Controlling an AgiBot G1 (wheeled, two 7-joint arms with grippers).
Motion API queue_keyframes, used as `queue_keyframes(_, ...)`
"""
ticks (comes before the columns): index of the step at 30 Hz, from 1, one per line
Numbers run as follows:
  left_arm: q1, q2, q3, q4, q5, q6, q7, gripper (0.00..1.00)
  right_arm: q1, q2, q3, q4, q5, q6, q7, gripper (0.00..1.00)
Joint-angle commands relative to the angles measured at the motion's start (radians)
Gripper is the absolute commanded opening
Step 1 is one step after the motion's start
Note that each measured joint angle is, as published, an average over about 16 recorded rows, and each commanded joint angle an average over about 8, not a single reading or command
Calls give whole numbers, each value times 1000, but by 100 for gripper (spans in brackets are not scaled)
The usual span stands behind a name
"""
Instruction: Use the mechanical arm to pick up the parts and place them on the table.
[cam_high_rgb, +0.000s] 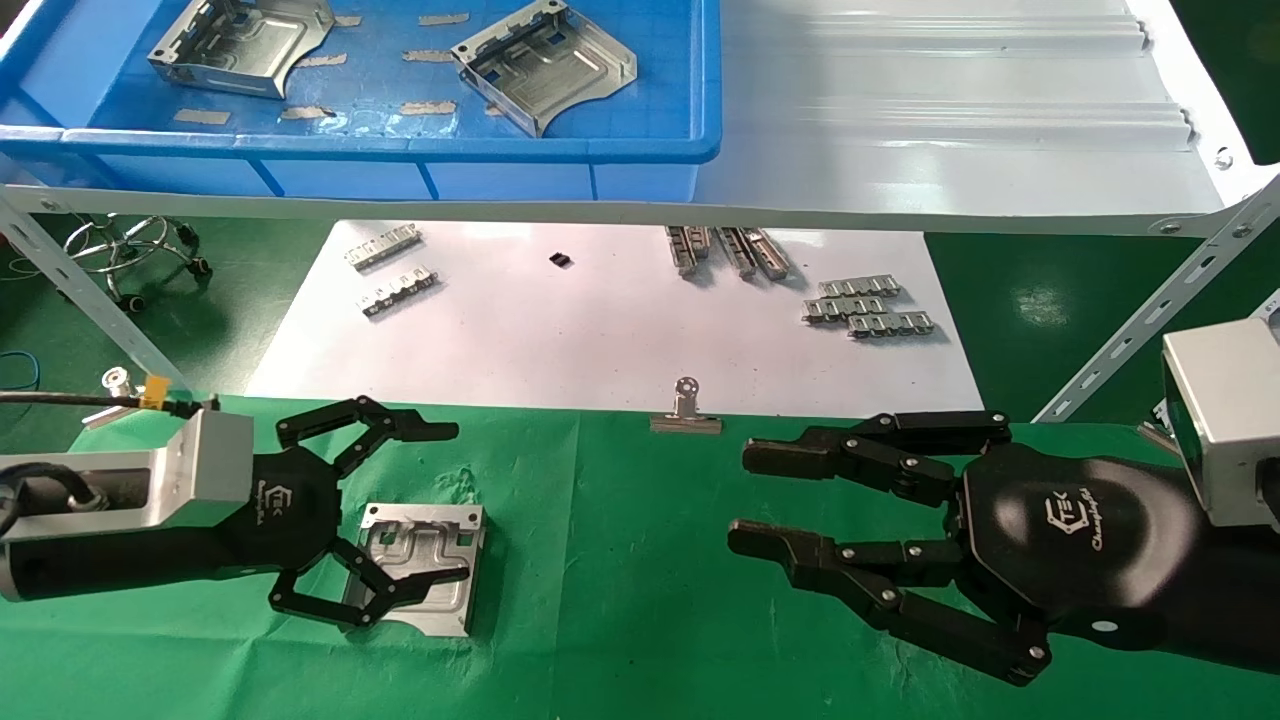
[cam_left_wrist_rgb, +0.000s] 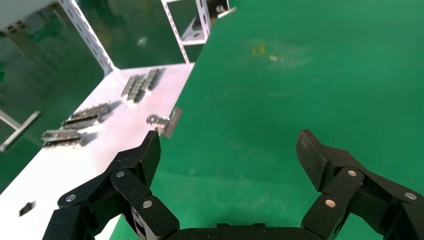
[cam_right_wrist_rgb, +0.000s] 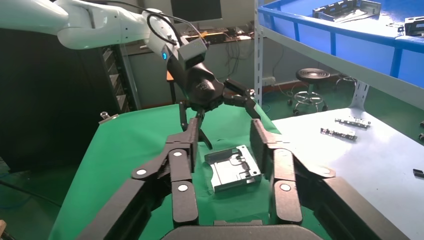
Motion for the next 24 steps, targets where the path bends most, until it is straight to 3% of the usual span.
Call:
queue_keyframes(1,18,-8,-22,-35,-9,-3,-35,100,0,0,0,0,0,0,0,100)
queue_keyframes(24,225,-100,-269,-439,-113,-38,-439,100,0,0,0,0,0,0,0,100)
